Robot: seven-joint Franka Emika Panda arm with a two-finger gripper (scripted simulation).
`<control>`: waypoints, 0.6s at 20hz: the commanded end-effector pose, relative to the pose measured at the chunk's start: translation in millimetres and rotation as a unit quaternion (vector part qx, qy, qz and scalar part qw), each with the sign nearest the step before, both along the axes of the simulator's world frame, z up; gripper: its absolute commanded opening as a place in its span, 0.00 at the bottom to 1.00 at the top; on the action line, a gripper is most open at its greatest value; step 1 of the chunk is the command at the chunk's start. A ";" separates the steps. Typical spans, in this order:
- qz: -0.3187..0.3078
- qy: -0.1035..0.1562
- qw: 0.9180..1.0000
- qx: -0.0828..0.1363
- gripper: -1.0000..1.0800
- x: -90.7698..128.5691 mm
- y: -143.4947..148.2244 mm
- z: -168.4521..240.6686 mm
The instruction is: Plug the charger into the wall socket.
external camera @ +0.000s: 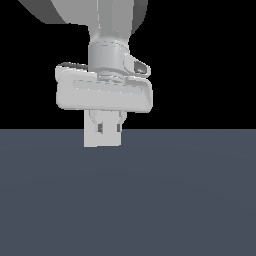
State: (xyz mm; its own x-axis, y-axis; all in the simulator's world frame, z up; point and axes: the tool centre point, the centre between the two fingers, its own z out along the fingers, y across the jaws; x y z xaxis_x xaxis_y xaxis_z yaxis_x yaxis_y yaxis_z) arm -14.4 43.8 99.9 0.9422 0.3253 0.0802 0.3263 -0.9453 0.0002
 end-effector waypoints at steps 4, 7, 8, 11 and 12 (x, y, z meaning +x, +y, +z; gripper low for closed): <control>0.001 0.000 1.000 0.000 0.00 0.1 0.3 0.1; 0.001 0.000 1.000 0.000 0.00 2.7 1.2 0.1; 0.001 0.000 1.000 0.000 0.00 4.3 1.8 0.1; 0.001 0.000 1.000 0.000 0.00 11.0 4.2 0.1; 0.001 0.000 1.000 0.000 0.00 13.9 5.2 0.1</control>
State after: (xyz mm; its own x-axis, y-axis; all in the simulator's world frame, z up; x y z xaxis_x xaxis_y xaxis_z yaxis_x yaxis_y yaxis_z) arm -4.4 47.4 99.8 0.9417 0.3270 0.0797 0.3280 -0.9447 0.0001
